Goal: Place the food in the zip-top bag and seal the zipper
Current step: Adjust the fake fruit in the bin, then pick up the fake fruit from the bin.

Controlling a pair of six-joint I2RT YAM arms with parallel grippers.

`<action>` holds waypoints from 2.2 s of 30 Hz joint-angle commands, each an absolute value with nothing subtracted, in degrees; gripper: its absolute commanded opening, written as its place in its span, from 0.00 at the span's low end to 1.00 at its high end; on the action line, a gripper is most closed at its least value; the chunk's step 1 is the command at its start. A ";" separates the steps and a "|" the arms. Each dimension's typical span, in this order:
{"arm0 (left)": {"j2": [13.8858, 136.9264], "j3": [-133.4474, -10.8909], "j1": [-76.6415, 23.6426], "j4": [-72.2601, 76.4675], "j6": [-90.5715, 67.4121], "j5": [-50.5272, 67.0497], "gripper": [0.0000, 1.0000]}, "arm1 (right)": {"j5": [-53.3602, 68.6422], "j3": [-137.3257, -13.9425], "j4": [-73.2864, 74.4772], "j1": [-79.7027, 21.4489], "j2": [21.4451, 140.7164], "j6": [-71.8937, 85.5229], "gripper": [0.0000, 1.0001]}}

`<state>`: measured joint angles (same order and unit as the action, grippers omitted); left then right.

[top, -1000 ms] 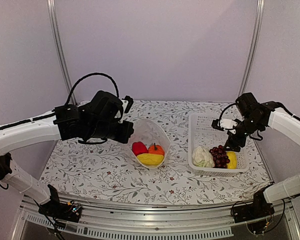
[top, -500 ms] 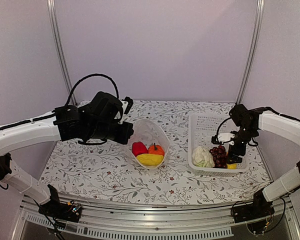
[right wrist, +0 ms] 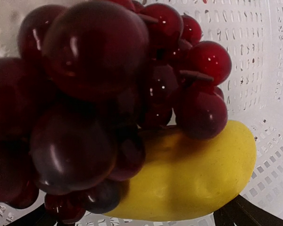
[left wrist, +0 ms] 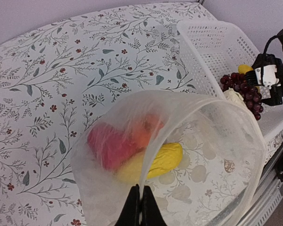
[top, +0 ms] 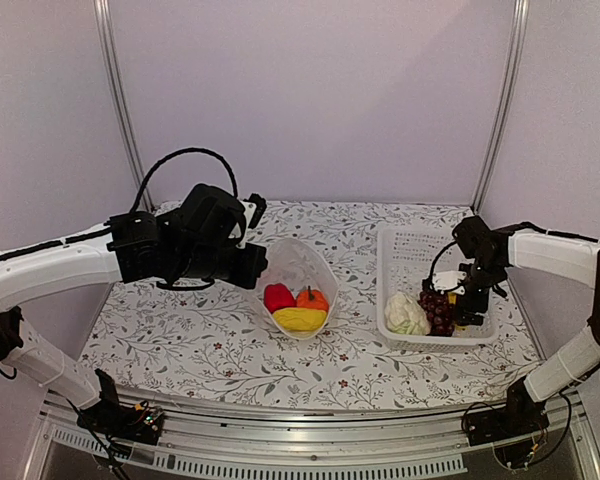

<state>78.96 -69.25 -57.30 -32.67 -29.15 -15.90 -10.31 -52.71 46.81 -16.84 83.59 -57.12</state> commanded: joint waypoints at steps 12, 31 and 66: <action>80.01 -71.34 -56.37 -31.98 -27.75 -14.56 0.00 | -16.64 -61.46 28.32 -14.41 91.89 -55.02 0.99; 81.73 -72.99 -56.19 -33.21 -27.26 -14.44 0.00 | -5.72 -67.24 32.87 -13.05 93.88 -33.41 0.64; 81.62 -72.16 -56.15 -33.35 -28.01 -14.59 0.00 | -6.38 -74.97 39.91 -10.02 107.84 -23.83 0.62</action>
